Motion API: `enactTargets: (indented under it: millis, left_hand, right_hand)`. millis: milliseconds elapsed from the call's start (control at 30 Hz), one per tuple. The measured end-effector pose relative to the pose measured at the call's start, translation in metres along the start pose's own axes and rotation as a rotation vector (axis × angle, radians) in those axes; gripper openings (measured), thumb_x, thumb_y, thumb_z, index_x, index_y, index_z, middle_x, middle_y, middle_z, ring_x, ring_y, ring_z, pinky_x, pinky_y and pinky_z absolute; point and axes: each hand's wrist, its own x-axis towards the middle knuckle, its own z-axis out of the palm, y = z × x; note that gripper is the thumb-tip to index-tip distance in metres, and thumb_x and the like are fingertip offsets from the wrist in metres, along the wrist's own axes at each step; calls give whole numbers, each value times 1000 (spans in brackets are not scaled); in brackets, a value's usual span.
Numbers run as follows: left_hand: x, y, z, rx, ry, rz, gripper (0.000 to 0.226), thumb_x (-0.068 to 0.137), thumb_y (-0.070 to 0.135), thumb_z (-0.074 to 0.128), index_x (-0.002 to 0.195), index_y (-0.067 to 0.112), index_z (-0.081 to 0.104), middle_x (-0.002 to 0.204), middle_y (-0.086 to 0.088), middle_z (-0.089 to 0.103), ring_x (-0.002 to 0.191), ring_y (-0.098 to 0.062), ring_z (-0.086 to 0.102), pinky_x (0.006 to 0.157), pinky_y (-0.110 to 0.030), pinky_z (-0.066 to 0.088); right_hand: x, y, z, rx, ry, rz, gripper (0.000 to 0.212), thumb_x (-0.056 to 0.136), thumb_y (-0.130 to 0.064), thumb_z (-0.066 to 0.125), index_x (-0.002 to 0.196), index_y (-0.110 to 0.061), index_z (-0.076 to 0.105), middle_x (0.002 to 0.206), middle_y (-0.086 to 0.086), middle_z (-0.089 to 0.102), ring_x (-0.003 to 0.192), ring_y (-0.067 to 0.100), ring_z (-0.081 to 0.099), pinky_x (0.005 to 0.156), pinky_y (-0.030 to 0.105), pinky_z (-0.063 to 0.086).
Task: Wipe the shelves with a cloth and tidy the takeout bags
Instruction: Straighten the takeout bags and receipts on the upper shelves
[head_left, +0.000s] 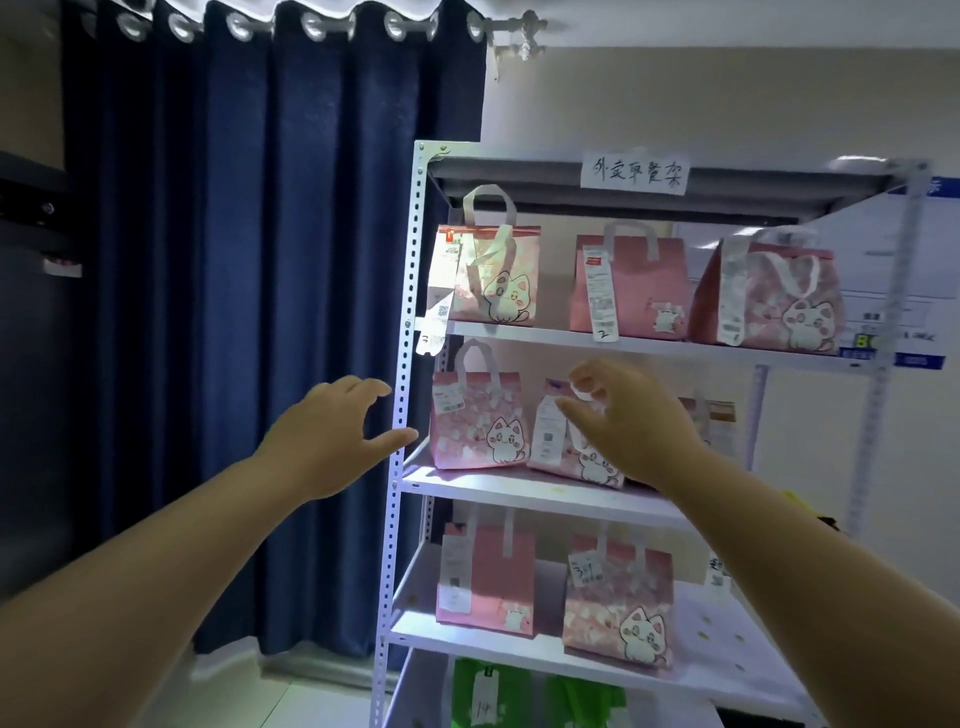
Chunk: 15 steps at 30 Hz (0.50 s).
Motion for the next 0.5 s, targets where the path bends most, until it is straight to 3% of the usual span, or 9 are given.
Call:
enactTargets:
  millis: [100,300,500]
  left_hand:
    - [40,-24,28,-7,18,3,70,76,70,46,133,28,41,128,11,51,101,-10,50,81,-31,48]
    - [135,-63,78,-50,67,9,67,76,69,49,130,29,44,121,13,54,100,-6,52,76,-27,47]
    - [212,-107,124,-149,98,20,61,78,62,54,127,26,46,122,10,55,107,-8,53,81,-26,43]
  right_hand:
    - [39,18,37,-10,2,-49,37,87,-43,54,113,-18,58,109,-2,65,93,13,60,83,35,53]
    - [123,48,98,-5,36,-93,36,86,-39,57,112,-15,60,105,0,67,89,13,61,79,33,54]
    - [195,65,156,-16,89,-94,31,86,-34,60,109,-13,62,105,2,67,88,14,61,72,27,49]
